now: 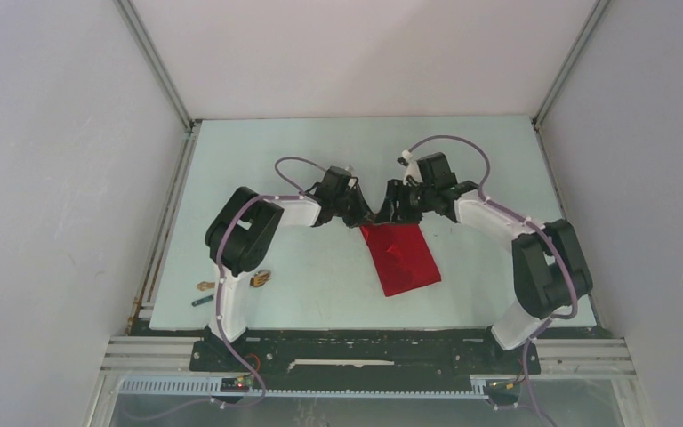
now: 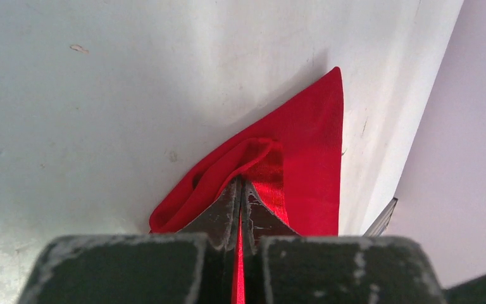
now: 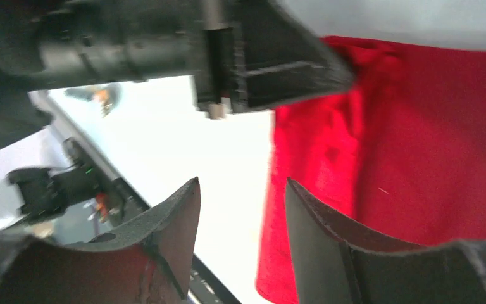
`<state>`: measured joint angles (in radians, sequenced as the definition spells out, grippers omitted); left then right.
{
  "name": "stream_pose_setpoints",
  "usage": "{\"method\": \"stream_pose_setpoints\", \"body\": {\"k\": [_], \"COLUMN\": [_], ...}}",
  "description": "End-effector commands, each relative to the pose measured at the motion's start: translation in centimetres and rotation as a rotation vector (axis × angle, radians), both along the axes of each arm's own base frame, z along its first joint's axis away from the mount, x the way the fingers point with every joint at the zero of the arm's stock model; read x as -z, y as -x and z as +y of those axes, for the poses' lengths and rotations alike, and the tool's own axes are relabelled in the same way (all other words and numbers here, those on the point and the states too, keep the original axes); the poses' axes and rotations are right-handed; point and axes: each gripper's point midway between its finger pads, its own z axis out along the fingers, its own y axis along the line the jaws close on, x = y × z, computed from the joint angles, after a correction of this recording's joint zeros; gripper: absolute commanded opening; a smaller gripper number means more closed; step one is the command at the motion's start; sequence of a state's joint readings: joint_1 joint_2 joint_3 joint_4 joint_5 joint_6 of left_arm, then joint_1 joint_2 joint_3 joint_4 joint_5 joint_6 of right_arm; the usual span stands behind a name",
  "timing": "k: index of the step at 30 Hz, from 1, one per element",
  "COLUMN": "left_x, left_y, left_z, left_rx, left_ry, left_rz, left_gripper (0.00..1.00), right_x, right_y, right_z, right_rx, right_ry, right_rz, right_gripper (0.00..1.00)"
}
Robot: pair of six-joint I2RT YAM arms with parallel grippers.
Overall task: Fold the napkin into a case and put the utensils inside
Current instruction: Smooth out the 2/3-rectangle-folded napkin at the center of the board.
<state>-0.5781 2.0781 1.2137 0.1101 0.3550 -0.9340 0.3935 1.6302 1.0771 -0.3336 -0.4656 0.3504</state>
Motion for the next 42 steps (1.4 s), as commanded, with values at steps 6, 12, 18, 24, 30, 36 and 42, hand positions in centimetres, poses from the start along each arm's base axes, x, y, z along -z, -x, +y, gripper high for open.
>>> {"method": "stream_pose_setpoints", "body": {"k": [6, 12, 18, 24, 30, 36, 42], "left_x": [1.7, 2.1, 2.3, 2.2, 2.3, 2.1, 2.0], "left_y": [0.2, 0.3, 0.2, 0.0, 0.0, -0.1, 0.0], "left_z": [0.8, 0.8, 0.9, 0.8, 0.8, 0.7, 0.5], "left_rx": [-0.013, -0.015, -0.019, -0.019, -0.02, -0.017, -0.004], "left_ry": [-0.003, -0.002, -0.002, 0.004, 0.005, 0.011, 0.018], "left_rz": [0.027, 0.038, 0.044, 0.04, 0.045, 0.043, 0.045], "left_gripper": [0.0, 0.0, 0.0, 0.0, 0.0, 0.0, 0.0], "right_x": [1.5, 4.6, 7.0, 7.4, 7.5, 7.7, 8.5], "right_y": [1.4, 1.5, 4.4, 7.2, 10.4, 13.0, 15.5], "right_z": [6.6, 6.6, 4.8, 3.5, 2.3, 1.4, 0.6], "right_rx": [-0.202, -0.199, -0.18, -0.184, -0.187, -0.17, -0.15], "right_ry": [-0.345, -0.352, -0.301, -0.273, -0.247, -0.236, -0.206], "right_rz": [0.168, 0.242, 0.352, 0.403, 0.446, 0.475, 0.509], "right_gripper": [0.45, 0.37, 0.36, 0.36, 0.37, 0.37, 0.38]}}
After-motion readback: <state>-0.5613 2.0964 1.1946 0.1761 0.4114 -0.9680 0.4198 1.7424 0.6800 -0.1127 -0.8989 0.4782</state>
